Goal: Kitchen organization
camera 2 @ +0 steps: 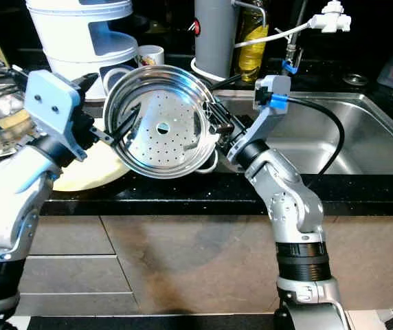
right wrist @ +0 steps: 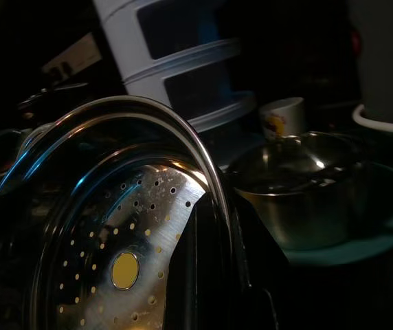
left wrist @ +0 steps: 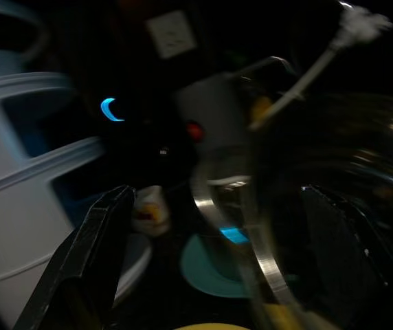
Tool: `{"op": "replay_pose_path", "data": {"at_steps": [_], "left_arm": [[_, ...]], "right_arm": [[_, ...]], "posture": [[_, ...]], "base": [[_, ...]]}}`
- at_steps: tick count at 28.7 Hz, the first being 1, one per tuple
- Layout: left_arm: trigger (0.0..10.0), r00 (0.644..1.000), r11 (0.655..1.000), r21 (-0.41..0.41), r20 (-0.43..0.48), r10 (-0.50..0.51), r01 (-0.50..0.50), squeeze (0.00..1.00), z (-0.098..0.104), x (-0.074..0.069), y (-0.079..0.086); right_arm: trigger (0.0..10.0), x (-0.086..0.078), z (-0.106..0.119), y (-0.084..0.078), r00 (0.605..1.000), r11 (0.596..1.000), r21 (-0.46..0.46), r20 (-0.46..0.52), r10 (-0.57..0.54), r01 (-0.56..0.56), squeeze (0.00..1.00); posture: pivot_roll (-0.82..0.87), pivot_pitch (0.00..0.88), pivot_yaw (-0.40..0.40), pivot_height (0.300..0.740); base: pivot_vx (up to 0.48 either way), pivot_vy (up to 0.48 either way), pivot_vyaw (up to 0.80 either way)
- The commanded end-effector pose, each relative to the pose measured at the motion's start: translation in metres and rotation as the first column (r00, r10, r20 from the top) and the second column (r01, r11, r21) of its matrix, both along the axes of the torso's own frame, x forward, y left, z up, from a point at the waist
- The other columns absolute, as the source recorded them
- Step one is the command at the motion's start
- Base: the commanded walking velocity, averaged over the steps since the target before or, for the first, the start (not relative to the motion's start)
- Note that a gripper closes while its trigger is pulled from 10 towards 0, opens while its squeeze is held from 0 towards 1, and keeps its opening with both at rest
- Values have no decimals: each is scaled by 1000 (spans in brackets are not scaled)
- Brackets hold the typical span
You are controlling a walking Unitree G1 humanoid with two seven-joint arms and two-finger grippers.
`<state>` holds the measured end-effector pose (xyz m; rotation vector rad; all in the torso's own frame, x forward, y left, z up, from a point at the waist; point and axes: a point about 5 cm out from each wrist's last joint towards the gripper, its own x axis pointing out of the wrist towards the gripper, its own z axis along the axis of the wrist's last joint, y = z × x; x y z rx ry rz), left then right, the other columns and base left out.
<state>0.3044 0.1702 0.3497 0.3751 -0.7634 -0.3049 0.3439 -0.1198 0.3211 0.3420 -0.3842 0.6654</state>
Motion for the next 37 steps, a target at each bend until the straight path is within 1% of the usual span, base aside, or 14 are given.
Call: {"op": "replay_pose_path", "data": {"at_steps": [1,8,9,10,11,13,16,18,20,25,30,31,35,37], "left_arm": [[10000,1000,999,-46,10,23,-22,0,3,0,7],[10000,996,975,-221,68,53,-37,0,19,-3,27],[10000,995,959,-284,95,1,26,0,26,-7,30],[10000,995,959,-284,95,1,26,0,26,-7,30],[10000,990,947,-300,110,-87,117,0,30,-12,27],[10000,986,942,-299,113,-121,150,0,31,-14,24],[10000,963,924,-270,74,-259,269,0,26,-18,11],[10000,916,897,-215,-17,-400,387,0,15,-22,-7],[10000,887,891,-155,-120,-446,427,0,4,-22,-18],[10000,901,940,-12,-283,-330,341,0,-26,-9,-28],[10000,913,952,-18,-278,-299,306,0,-29,-4,-32],[10000,913,956,-60,-286,-291,286,0,-31,1,-41],[10000,905,954,-79,-304,-299,289,0,-35,3,-51],[10000,896,952,-60,-326,-302,299,0,-40,5,-64]], "right_arm": [[0,-1,6,-10,999,999,36,24,-23,22,0],[0,8,7,-31,986,982,84,-5,-167,167,0],[0,13,7,-43,972,966,104,-26,-235,237,0],[0,13,7,-43,972,966,104,-26,-235,237,0],[0,15,7,-51,959,952,120,-43,-279,282,0],[0,16,7,-53,956,947,127,-47,-291,294,0],[0,17,8,-60,936,926,143,-52,-347,351,0],[0,18,10,-71,898,884,165,-53,-436,438,0],[0,17,13,-81,859,841,186,-45,-510,509,0],[0,9,23,-93,753,758,141,97,-651,637,0],[0,5,28,-96,703,719,138,153,-695,681,0],[0,6,27,-94,682,706,84,201,-703,703,0],[0,8,25,-90,660,685,16,250,-708,729,0],[0,11,23,-85,607,626,-78,362,-707,776,0]], "posture": [[61,179,-14,740],[59,180,-15,740],[60,182,-15,740],[60,182,-15,740],[61,183,-16,740],[61,183,-16,740],[62,182,-16,740],[61,183,-15,740],[61,182,-16,740],[60,183,-15,740],[56,183,-16,740],[56,183,-16,740],[56,183,-16,740],[58,184,-17,740]], "base": [[0,0,0],[0,0,0],[0,0,0],[0,0,0],[0,0,0],[0,0,0],[0,0,0],[0,0,0],[0,0,0],[0,0,0],[0,0,0],[0,0,0],[0,0,0],[0,0,0]]}}
